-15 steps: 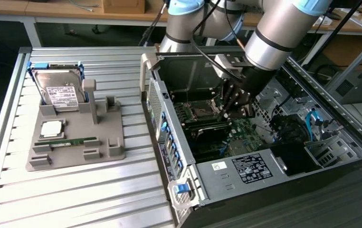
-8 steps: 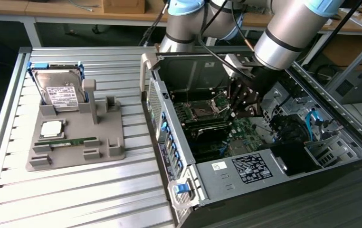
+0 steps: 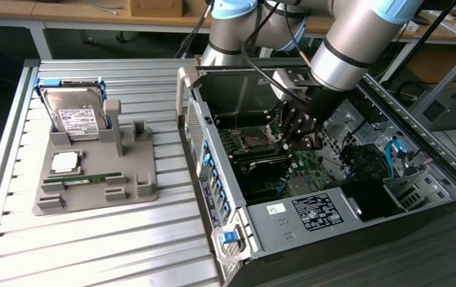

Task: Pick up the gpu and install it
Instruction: 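Press down on the gpu until it lock into place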

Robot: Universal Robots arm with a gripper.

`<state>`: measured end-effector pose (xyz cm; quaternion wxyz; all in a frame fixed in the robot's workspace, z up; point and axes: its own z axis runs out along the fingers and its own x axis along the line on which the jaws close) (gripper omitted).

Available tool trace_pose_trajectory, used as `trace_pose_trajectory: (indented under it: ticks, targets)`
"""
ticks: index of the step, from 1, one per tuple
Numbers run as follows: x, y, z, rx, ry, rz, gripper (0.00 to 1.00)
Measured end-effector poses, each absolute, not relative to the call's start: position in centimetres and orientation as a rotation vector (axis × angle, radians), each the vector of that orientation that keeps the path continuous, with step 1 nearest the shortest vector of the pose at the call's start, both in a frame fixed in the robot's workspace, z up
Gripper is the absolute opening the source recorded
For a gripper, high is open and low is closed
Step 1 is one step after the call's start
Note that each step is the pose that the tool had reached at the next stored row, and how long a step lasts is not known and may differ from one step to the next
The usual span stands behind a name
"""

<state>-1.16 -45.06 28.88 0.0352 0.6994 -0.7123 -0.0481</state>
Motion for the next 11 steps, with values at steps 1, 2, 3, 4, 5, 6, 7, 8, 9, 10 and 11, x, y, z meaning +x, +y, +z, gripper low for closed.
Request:
trace_pose_trajectory:
  ticks: [1,2,3,4,5,6,7,8,9,10,11]
  targets:
    - [-2.0,-45.1,28.7,2.149,-2.189,-0.147,0.11]
    - [-2.6,-45.0,28.5,2.150,-2.189,-0.147,0.11]
    - [-3.2,-45.0,28.4,2.150,-2.189,-0.147,0.11]
    - [-3.8,-45.0,28.3,2.150,-2.189,-0.147,0.11]
    - [-4.2,-45.0,28.3,2.149,-2.189,-0.147,0.11]
    - [-5.1,-45.0,28.2,2.150,-2.189,-0.147,0.11]
    - [-5.9,-45.0,28.1,2.150,-2.190,-0.147,0.11]
    - [-6.3,-45.0,28.1,2.150,-2.190,-0.147,0.11]
    - [-6.6,-45.0,28.0,2.150,-2.190,-0.147,0.11]
    - [-6.7,-45.1,28.0,2.150,-2.190,-0.147,0.11]
    - [-6.8,-45.1,27.9,2.150,-2.190,-0.147,0.11]
